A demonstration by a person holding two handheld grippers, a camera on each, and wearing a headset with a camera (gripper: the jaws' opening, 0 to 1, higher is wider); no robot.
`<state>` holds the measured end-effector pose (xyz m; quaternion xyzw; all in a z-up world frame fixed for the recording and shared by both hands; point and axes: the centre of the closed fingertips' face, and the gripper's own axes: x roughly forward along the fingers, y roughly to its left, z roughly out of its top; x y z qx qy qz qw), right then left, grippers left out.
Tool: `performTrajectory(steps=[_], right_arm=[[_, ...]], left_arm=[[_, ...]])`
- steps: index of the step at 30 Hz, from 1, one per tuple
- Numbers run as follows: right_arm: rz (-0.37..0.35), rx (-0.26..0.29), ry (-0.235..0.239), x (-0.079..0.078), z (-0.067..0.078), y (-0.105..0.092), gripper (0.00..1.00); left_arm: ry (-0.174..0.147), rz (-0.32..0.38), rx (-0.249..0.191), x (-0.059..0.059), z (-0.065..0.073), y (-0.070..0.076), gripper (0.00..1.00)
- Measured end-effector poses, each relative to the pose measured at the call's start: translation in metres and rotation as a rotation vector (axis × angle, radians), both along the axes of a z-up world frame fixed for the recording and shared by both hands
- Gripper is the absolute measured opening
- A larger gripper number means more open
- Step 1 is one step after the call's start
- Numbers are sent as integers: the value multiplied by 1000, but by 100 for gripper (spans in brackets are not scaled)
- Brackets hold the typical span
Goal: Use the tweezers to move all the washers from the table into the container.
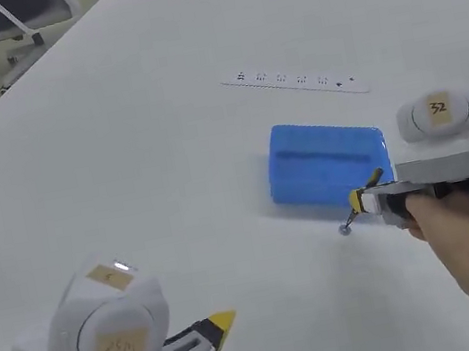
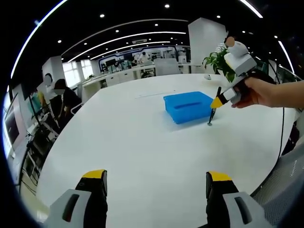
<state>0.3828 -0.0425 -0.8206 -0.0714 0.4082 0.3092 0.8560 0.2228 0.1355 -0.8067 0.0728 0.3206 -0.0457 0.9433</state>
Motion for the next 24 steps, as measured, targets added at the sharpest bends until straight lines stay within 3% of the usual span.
performTrajectory(steps=[8, 14, 16, 24], right_arm=[[36, -29, -21, 1, 0, 3, 4], [135, -80, -115, 2, -2, 9, 4], [146, -73, -156, 3, -1, 10, 4], [143, -29, -215, 2, -3, 6, 2]], left_arm=[[2, 2, 1, 0, 0, 0, 88], [5, 2, 4, 1, -1, 0, 88], [5, 4, 5, 1, -1, 0, 87], [7, 3, 9, 0, -1, 0, 87]])
